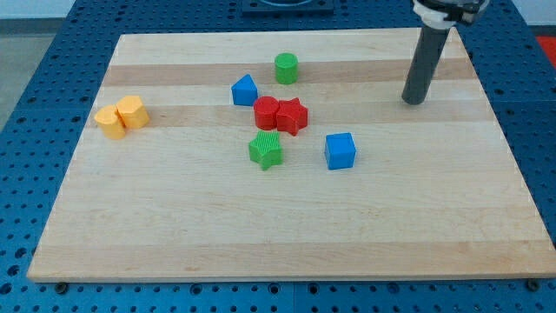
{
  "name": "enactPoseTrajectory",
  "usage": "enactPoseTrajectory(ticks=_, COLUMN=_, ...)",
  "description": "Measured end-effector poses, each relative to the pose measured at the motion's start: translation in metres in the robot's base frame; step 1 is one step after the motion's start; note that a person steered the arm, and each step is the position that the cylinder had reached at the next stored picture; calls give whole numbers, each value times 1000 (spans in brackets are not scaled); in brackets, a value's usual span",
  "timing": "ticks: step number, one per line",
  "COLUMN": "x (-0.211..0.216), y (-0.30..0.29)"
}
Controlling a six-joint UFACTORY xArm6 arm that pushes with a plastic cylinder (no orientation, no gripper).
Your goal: Slide the blue cube to the bottom right side of the green star
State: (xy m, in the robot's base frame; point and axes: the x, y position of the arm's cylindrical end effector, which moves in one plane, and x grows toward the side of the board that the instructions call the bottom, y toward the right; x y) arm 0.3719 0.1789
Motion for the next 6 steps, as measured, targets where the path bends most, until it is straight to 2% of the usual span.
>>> enactPoseTrajectory(ticks=5, x=114, y=-122)
enactPoseTrajectory(ticks=6, x=117, y=-133)
